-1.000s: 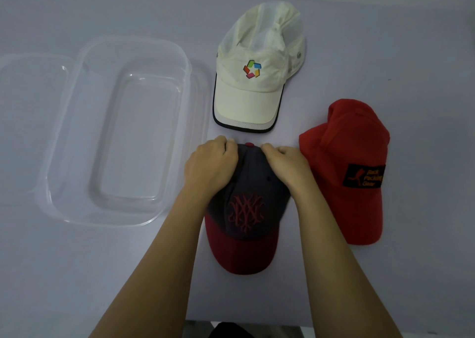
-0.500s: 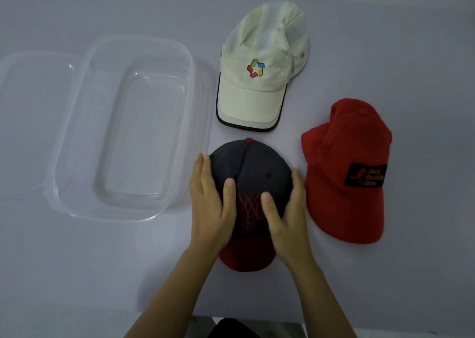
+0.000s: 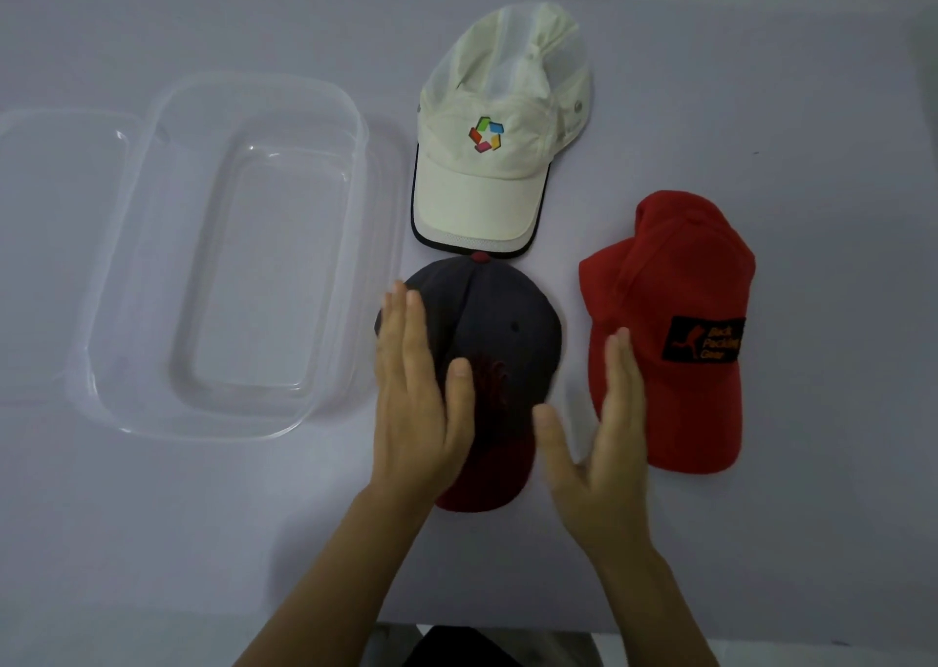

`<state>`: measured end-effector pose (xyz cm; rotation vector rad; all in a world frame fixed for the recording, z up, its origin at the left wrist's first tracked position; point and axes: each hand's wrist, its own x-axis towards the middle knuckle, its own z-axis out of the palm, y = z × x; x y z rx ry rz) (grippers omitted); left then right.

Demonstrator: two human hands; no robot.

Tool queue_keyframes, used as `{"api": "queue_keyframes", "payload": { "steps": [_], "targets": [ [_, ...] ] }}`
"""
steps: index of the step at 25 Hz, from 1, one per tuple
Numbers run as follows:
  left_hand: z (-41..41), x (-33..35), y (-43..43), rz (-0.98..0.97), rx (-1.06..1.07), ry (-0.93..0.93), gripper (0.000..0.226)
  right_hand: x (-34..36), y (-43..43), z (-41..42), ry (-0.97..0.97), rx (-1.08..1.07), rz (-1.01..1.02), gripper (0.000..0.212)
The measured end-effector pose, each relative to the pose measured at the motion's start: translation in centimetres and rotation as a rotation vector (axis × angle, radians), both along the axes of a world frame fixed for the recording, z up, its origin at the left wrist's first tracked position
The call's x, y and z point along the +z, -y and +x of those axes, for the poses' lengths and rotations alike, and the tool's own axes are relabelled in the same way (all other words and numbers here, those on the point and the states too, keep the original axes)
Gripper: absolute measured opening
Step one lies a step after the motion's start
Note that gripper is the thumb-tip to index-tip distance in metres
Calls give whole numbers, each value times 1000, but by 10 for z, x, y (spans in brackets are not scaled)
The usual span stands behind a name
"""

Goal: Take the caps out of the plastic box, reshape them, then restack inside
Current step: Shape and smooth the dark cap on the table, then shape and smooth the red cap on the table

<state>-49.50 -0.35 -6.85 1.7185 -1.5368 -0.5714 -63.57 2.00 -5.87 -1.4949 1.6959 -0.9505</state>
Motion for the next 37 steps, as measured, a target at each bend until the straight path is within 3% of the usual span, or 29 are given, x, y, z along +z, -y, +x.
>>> {"api": "queue_keyframes", "payload": {
  "steps": [3, 7, 11, 13, 18, 24, 26, 29, 33, 37],
  "targets": [
    [-29, 12, 9, -67, -164, 5, 58, 0, -2, -43, -154, -90, -66, 76],
    [-80, 11, 7, 83, -473, 31, 61, -27, -7, -110, -373, -52, 172, 94],
    [-106, -11, -9, 343, -723, 140, 80, -44, -8, -135, -342, 80, 177, 70],
    [-114, -10, -11, 386, -736, 221, 85, -34, -5, -137, -402, 83, 167, 61],
    [-127, 12, 8, 252, -503, 276, 60, 8, -1, -131, -469, 86, 11, 56],
    [-117, 63, 14, -91, -607, 307, 59, 50, 20, -152, -374, 1, -22, 73],
    [-110, 71, 20, -111, -639, 220, 61, 63, 17, -146, -399, -4, -86, 72],
    [-105, 87, 22, 78, -613, 44, 85, 81, 10, -137, -382, 23, -147, 71],
    [-106, 106, 16, 134, -551, -154, 84, 106, 8, -118, -36, 25, -66, 72],
    [-115, 122, 0, 227, -511, -516, 76, 114, 5, -96, 241, -33, -36, 65]
  ]
}}
